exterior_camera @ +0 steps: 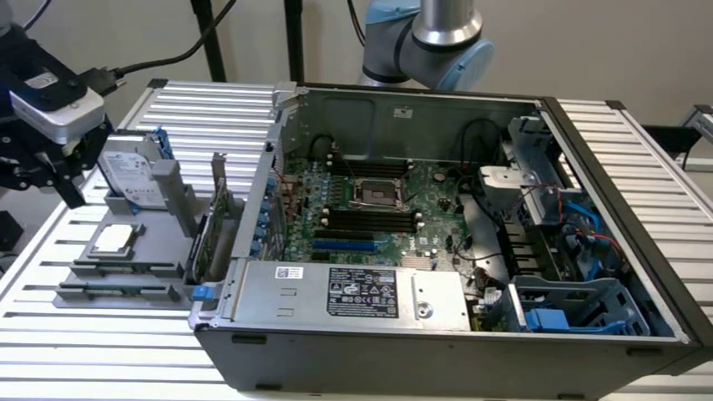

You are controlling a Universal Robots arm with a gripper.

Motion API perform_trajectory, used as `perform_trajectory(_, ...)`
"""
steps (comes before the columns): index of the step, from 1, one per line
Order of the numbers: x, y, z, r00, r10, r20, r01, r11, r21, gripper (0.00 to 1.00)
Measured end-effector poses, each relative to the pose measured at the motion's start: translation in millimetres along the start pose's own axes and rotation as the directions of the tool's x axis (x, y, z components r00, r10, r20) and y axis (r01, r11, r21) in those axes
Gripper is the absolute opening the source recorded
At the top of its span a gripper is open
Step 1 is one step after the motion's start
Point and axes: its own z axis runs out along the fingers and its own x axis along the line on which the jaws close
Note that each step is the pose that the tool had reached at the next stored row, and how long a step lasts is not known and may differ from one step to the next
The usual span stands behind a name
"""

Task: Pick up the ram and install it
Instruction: 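Pick up the ram and move it above insertion slot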

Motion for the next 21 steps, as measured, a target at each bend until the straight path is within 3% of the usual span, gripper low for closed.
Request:
perform_trajectory(5, 0.0, 0.0, 1.5, 0.9958, -0.091, -0.0016, 0.091, 0.9958, 0.0016, 0.11)
perform_trajectory(11, 0.0, -0.1, 2.6, 0.9801, -0.199, -0.0039, 0.199, 0.9801, 0.0033, 0.11)
perform_trajectory(16, -0.1, -0.1, 3.3, 0.9578, -0.287, -0.0058, 0.287, 0.9578, 0.0047, 0.11)
perform_trajectory(21, -0.1, -0.1, 3.9, 0.9275, -0.374, -0.0079, 0.374, 0.9275, 0.0058, 0.11)
